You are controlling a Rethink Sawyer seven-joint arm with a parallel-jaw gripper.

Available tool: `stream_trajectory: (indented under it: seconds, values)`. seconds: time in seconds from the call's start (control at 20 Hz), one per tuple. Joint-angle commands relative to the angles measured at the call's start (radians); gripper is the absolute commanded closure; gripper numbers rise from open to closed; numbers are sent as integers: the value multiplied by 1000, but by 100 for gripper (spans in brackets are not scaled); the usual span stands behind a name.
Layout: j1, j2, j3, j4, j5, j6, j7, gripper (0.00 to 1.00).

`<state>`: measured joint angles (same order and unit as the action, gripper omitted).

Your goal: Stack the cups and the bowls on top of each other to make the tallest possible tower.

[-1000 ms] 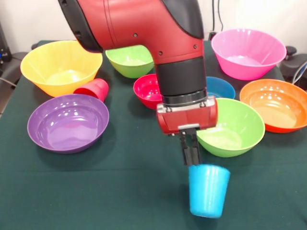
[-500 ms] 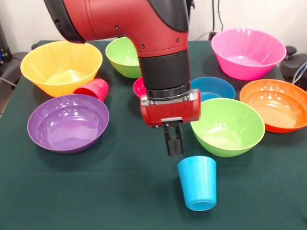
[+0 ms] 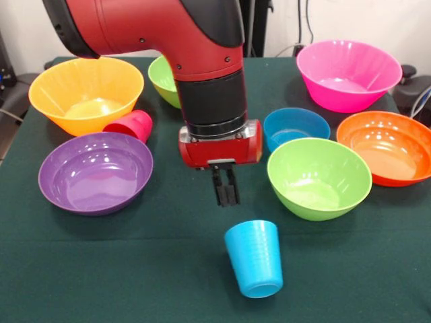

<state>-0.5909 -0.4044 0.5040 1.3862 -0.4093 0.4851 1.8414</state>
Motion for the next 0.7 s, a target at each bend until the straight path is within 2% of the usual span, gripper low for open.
stream_trajectory:
  seconds: [0.05, 0.1, 0.15, 0.4, 0.7]
  values:
    - [-24, 59, 19, 20, -33, 48, -93, 100]
    - [-27, 73, 23, 16, -47, 26, -99, 100]
    - [-39, 100, 34, 27, -78, -39, -112, 100]
    - [-87, 126, 72, 87, -146, -172, -127, 100]
    - [-86, 162, 83, 45, -177, -206, -111, 100]
